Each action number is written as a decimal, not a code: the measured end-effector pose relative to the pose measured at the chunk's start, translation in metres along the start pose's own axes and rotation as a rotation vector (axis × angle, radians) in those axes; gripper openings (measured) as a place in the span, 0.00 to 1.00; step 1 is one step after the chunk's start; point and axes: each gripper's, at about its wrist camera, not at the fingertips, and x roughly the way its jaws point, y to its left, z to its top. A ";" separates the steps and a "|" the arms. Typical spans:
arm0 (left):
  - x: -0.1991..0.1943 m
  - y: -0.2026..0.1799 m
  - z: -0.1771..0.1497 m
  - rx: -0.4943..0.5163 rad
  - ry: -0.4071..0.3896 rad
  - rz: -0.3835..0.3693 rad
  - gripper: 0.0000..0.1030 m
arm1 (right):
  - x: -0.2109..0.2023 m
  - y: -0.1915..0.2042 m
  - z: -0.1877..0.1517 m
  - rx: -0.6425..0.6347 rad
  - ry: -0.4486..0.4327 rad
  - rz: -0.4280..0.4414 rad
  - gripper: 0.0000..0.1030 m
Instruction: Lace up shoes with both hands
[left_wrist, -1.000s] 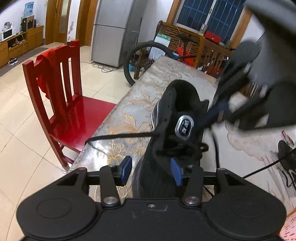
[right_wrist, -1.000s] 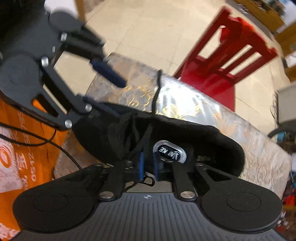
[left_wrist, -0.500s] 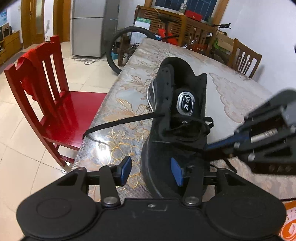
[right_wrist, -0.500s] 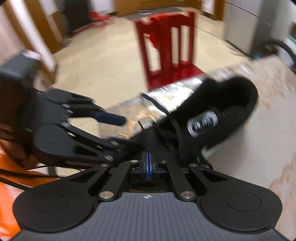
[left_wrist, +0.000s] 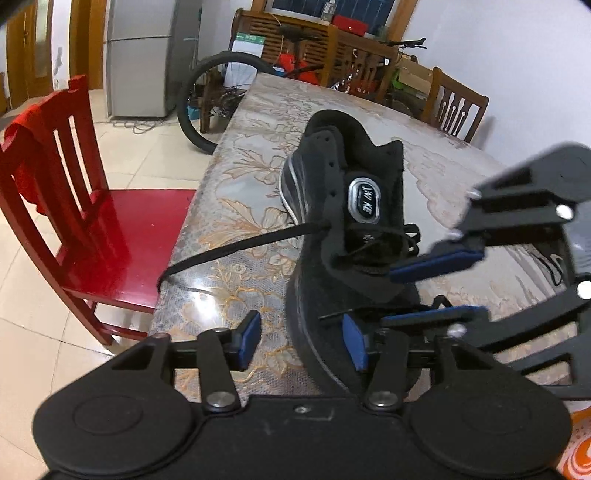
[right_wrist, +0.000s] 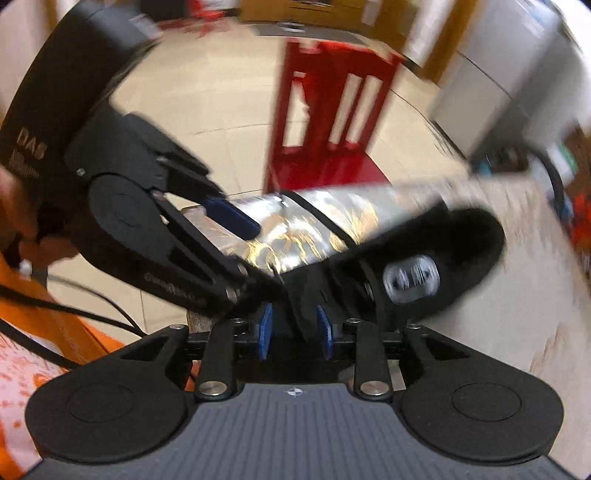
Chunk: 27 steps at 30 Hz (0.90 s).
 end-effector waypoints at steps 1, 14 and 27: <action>0.000 0.002 -0.001 -0.002 0.000 -0.008 0.46 | 0.005 0.002 0.003 -0.057 0.013 -0.003 0.28; -0.013 0.016 -0.003 -0.029 -0.026 0.011 0.46 | 0.011 -0.018 0.020 -0.163 0.056 0.029 0.02; 0.010 -0.008 0.048 0.002 -0.137 -0.032 0.42 | 0.003 -0.065 -0.005 0.211 -0.162 -0.246 0.03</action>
